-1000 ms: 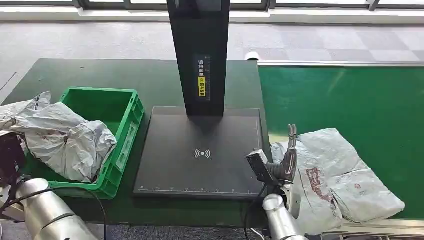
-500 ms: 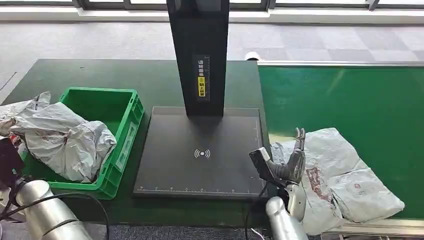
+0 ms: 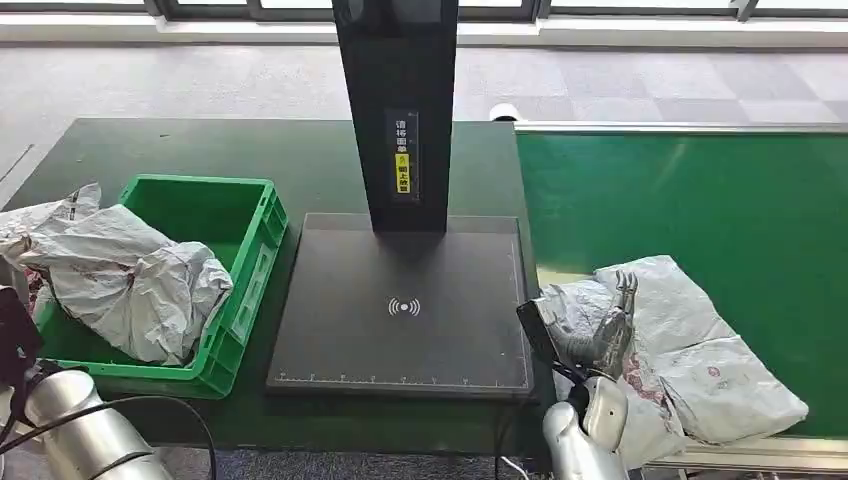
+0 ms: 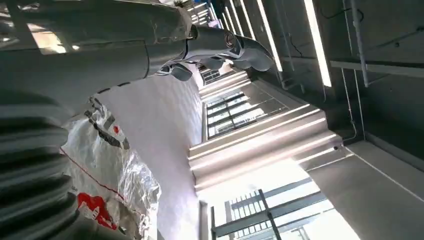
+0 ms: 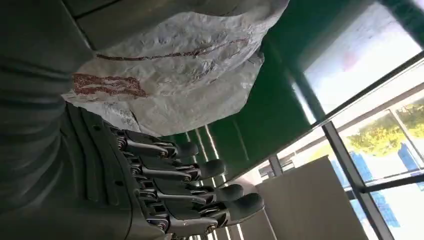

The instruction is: Moved the parcel from conveyor to table for the left to box.

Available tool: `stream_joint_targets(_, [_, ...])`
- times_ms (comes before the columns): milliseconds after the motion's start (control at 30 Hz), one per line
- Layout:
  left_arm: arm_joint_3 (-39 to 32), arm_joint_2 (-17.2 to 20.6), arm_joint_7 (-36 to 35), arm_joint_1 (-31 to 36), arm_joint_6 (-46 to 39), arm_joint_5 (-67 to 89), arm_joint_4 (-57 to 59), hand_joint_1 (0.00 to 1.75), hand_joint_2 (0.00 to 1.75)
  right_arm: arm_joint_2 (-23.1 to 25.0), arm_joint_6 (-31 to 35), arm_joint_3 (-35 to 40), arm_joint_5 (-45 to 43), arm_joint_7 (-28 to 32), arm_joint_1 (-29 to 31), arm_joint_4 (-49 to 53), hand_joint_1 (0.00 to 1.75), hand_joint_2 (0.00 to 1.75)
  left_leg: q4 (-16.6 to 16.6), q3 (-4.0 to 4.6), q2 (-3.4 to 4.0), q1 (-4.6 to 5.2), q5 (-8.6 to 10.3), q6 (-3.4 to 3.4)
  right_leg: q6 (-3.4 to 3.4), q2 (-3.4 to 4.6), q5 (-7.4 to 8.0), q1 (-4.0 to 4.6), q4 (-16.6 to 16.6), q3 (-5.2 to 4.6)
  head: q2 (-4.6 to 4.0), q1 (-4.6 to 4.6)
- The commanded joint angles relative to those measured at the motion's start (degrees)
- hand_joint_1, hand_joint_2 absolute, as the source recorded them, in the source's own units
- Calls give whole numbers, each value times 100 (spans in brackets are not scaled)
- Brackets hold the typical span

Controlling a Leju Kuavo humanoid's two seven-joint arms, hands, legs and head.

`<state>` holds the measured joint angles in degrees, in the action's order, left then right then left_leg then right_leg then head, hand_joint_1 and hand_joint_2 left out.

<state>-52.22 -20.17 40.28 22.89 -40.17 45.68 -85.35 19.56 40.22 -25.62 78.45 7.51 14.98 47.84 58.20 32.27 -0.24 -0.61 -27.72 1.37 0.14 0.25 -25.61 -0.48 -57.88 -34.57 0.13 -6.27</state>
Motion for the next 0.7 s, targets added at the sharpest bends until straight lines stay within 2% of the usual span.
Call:
stream_joint_targets(33, [237,17,-28,44,17,26,131,0,175,-391,-22,-194,690,-922,164,-1016,0,175,-12,-14,-9,1,3,-6,1,-13,0,0,13,18,0,0])
stream_joint_targets(167, [217,17,-28,151,17,147,224,0,175,-597,-165,-105,948,-1613,216,-1583,0,175,-16,-17,-13,0,5,-7,1,-18,1,1,19,24,0,0])
stream_joint_targets(267, [208,17,-28,152,17,156,197,0,175,-718,-316,-121,990,-1903,284,-1794,0,175,-16,-16,-15,2,6,-7,1,-20,1,-1,17,22,0,0])
stream_joint_targets(667, [209,17,-28,150,17,154,191,0,175,-719,-337,-118,991,-1910,292,-1812,0,175,-7,-9,-9,2,2,-5,1,-13,0,-1,8,12,0,0])
stream_joint_targets(700, [205,17,-28,141,17,145,161,0,175,-768,-593,-138,956,-1985,375,-1985,0,175,-11,-12,-10,3,4,-7,1,-15,1,-2,12,17,0,0])
